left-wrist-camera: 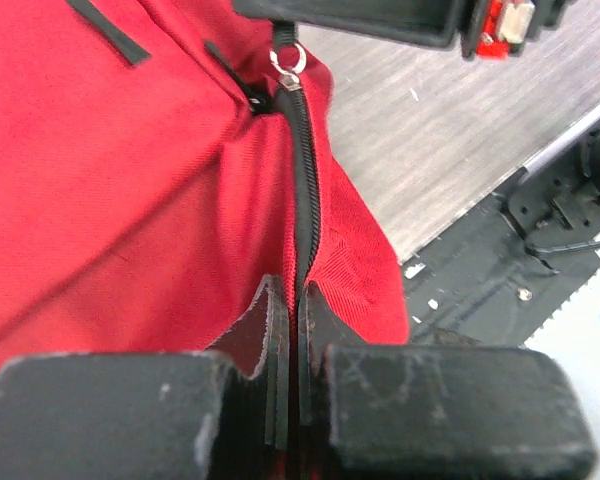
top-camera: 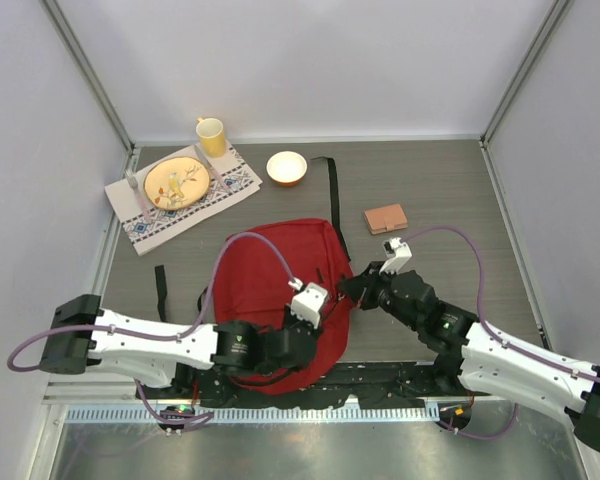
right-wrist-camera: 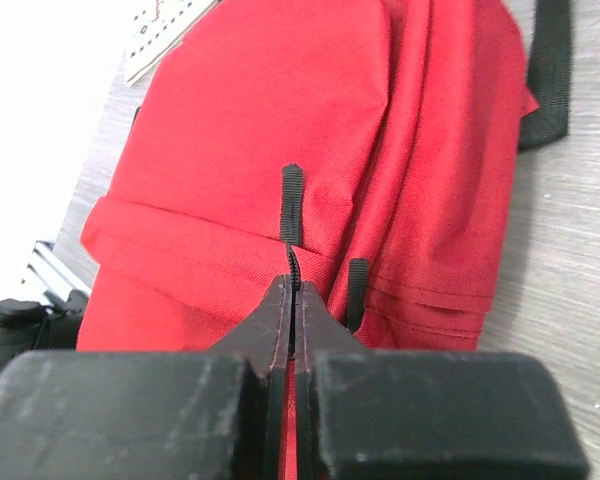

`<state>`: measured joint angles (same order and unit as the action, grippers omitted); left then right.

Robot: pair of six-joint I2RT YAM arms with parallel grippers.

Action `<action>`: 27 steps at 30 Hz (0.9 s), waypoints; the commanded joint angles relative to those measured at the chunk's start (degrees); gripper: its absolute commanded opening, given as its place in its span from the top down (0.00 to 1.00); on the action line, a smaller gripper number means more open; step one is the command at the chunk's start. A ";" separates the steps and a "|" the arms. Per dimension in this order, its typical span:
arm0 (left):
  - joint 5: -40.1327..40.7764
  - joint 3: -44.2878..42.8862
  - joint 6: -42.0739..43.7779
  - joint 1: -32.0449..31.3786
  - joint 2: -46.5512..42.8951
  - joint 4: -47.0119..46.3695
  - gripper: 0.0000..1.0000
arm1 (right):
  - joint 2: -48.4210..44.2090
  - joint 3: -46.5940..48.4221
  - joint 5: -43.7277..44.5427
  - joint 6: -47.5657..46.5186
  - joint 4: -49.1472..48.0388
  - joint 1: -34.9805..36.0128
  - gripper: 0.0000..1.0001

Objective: Pack the student bag
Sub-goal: Zip the student bag at the center of the board.

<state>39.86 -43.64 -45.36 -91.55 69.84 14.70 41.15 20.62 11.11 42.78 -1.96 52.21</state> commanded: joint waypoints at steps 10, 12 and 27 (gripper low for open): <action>-32.10 4.50 13.31 20.45 -5.60 -6.51 1.00 | 3.33 -1.63 3.12 -1.04 -7.46 -2.55 0.99; -31.96 6.45 7.78 14.15 -3.58 -10.54 1.00 | 2.11 -2.95 3.65 -0.25 -5.53 -2.55 0.99; -22.37 2.94 -2.54 -6.36 11.02 -11.54 1.00 | 10.27 -3.40 13.40 0.63 -6.76 -4.39 0.99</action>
<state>26.33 -41.04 -43.05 -93.47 82.13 2.09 51.68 15.03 9.30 43.72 -2.22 51.13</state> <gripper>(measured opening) 0.035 0.040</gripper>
